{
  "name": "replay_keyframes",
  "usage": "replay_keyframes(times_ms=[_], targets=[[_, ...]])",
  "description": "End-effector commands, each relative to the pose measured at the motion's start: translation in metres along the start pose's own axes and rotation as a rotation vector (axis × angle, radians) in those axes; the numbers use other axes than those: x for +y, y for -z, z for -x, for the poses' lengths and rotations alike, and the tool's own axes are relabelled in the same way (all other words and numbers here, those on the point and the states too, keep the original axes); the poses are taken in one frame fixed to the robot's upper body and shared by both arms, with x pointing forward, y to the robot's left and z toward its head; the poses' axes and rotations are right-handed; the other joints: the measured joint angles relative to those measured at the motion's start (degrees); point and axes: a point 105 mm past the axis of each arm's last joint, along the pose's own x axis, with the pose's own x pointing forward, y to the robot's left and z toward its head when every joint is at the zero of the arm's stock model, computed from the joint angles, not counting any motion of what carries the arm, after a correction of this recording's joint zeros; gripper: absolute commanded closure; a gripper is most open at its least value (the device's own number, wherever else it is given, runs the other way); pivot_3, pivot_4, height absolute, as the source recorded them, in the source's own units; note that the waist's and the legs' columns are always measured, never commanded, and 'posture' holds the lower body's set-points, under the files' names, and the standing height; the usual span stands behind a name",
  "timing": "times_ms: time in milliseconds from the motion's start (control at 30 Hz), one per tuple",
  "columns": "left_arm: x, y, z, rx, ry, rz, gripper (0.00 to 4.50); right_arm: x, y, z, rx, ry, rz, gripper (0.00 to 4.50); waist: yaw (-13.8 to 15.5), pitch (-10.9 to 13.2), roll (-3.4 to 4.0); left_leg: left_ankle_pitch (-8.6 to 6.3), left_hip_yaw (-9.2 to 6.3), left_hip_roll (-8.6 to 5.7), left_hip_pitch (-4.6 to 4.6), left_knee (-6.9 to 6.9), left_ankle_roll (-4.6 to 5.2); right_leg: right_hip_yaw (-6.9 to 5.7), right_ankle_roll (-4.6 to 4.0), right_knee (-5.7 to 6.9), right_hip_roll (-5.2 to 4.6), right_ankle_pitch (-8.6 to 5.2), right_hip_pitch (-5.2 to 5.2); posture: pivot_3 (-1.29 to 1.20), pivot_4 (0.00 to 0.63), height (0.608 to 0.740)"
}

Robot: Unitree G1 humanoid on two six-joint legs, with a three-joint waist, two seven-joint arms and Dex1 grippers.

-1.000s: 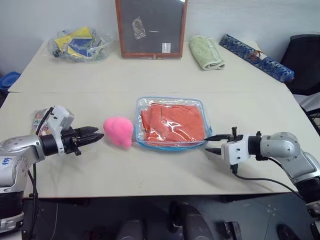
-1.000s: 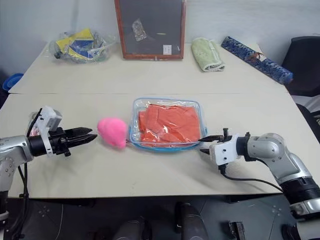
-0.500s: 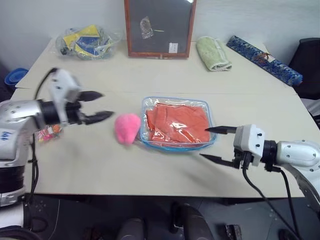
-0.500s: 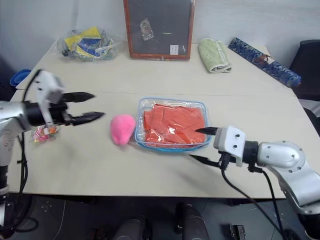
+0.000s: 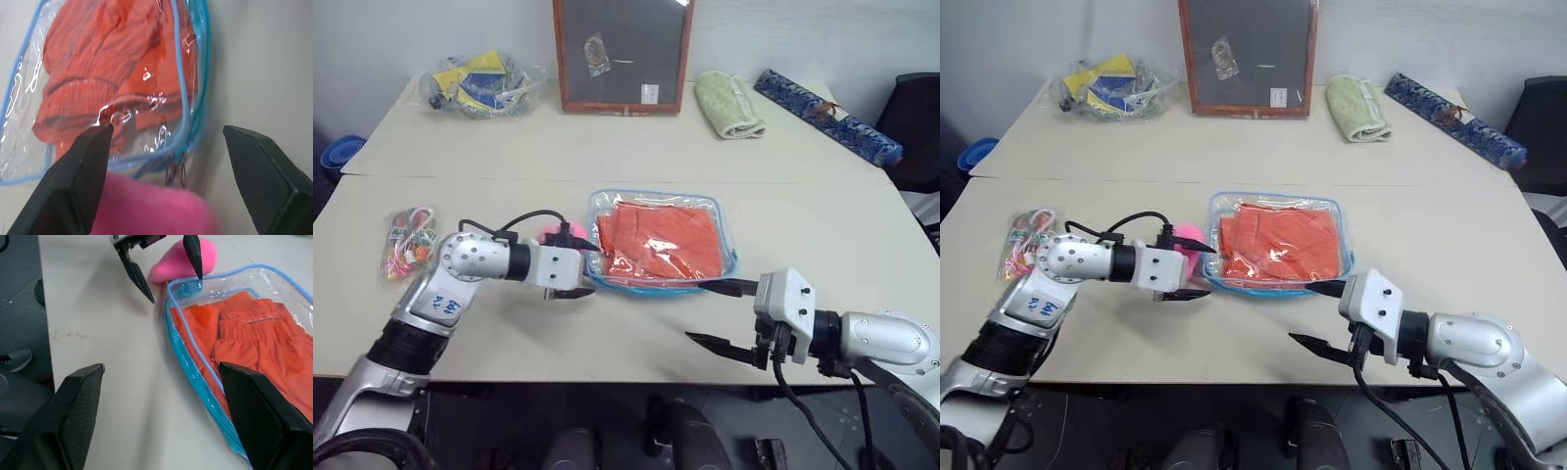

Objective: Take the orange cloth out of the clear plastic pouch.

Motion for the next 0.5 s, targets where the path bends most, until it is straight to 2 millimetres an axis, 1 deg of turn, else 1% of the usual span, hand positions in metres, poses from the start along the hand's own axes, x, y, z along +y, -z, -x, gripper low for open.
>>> replay_keyframes(times_ms=[33, 133, 167, 200, 267, 300, 467, 500], targets=[[0.0074, -0.0016, 0.0003, 0.001, -0.037, -0.024, 0.68, 0.003, -0.0064, 0.0029, -0.016, 0.021, 0.024, 0.66, -0.01, 0.0, 0.0, -0.01, 0.01, 0.0, 0.0, 0.01, 0.01, 0.0, 0.0, -0.01, 0.0, 0.0, 0.01, 0.0, 0.15, 0.74], [0.0075, 0.0014, -0.0007, 0.002, -0.041, -0.004, 0.68, 0.0032, -0.0042, 0.0033, -0.011, 0.031, 0.018, 0.66, -0.14, 0.0, 0.0, -0.01, 0.03, -0.02, 0.05, 0.02, 0.03, 0.04, 0.0, -0.06, -0.01, 0.0, 0.01, 0.0, 0.15, 0.74], [0.0073, 0.0021, -0.0011, 0.0, -0.041, 0.003, 1.06, 0.0029, -0.0036, 0.0032, -0.01, 0.034, 0.016, 0.62, -0.15, 0.0, 0.0, -0.01, 0.05, -0.02, 0.05, 0.02, 0.03, 0.06, 0.0, -0.05, -0.01, 0.0, 0.03, 0.0, 0.15, 0.74], [0.0071, 0.0026, -0.0013, 0.0, -0.042, 0.007, 1.26, 0.0029, -0.0032, 0.0032, -0.009, 0.037, 0.015, 0.62, -0.13, 0.0, 0.0, -0.01, 0.04, -0.02, 0.06, 0.02, 0.03, 0.06, 0.0, -0.03, 0.0, 0.0, 0.03, 0.0, 0.15, 0.74], [0.0057, 0.0026, -0.0021, -0.005, -0.038, 0.012, 1.9, 0.0023, -0.003, 0.0025, -0.009, 0.04, 0.014, 0.62, -0.12, 0.0, 0.0, -0.01, 0.03, -0.01, 0.08, 0.02, 0.03, 0.06, 0.0, -0.03, -0.01, 0.0, 0.03, 0.0, 0.15, 0.74], [0.0053, 0.0023, -0.0024, -0.008, -0.039, 0.018, 2.14, 0.0022, -0.003, 0.0023, -0.009, 0.041, 0.015, 0.62, -0.12, 0.0, 0.0, -0.01, 0.03, -0.02, 0.08, 0.02, 0.03, 0.06, 0.0, -0.04, -0.01, 0.0, 0.03, 0.0, 0.15, 0.74], [0.0032, -0.0015, -0.0039, -0.033, -0.033, 0.052, 3.8, 0.0004, -0.0019, 0.0028, -0.003, 0.046, 0.017, 0.62, -0.1, 0.0, 0.0, -0.02, 0.03, -0.02, 0.08, 0.03, 0.03, 0.05, 0.0, -0.04, -0.01, 0.0, 0.03, 0.0, 0.15, 0.74], [0.0029, -0.0023, -0.0041, -0.038, -0.031, 0.058, 4.05, 0.0001, -0.0018, 0.0029, -0.002, 0.047, 0.018, 0.62, -0.1, 0.0, 0.0, -0.01, 0.03, -0.02, 0.08, 0.03, 0.03, 0.05, 0.0, -0.04, -0.02, 0.0, 0.03, 0.0, 0.15, 0.74]])
